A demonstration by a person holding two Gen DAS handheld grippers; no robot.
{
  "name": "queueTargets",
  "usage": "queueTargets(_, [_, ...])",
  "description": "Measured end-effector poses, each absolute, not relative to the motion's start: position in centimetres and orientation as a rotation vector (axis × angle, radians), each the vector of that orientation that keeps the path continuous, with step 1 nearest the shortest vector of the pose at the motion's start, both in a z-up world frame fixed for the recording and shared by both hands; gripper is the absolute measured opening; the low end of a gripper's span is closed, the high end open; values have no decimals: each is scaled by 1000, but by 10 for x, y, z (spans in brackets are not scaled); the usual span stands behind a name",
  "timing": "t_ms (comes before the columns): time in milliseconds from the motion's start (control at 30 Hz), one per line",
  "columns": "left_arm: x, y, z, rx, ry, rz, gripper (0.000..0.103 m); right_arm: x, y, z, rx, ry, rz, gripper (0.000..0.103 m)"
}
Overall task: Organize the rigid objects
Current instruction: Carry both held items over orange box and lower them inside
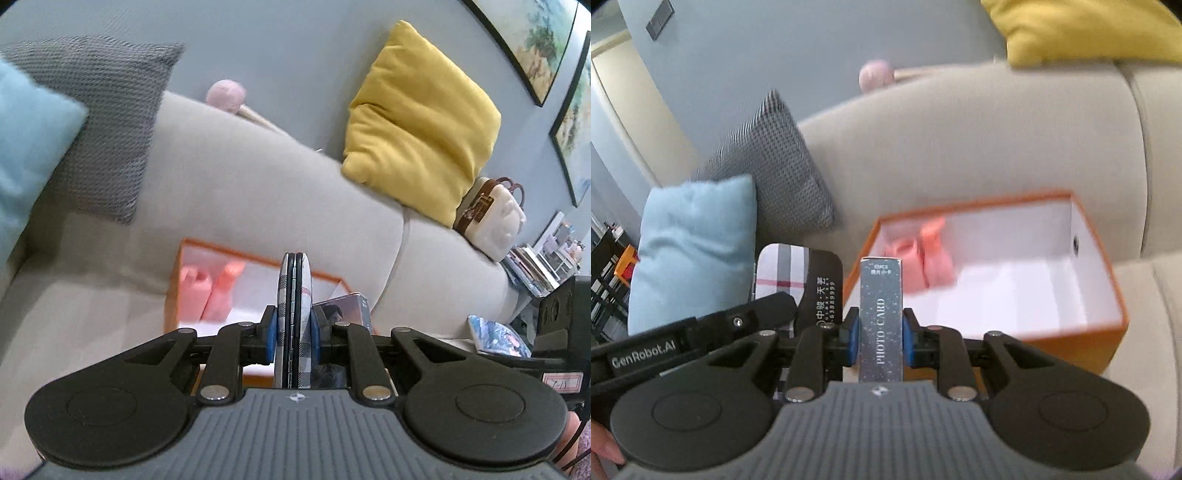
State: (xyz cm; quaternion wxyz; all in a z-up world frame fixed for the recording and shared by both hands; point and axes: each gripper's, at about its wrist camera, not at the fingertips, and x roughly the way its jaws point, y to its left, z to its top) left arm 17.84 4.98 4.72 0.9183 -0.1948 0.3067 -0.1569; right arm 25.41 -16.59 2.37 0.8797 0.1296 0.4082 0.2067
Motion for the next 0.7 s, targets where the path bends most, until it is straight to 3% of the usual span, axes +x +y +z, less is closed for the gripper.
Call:
queueTargets(400, [309, 21, -10, -320, 1044, -331, 20, 330, -182, -43, 357, 1020, 297, 24])
queueTargets(700, [341, -15, -59, -186, 1205, -241, 20, 355, -185, -84, 371, 1091, 289, 24])
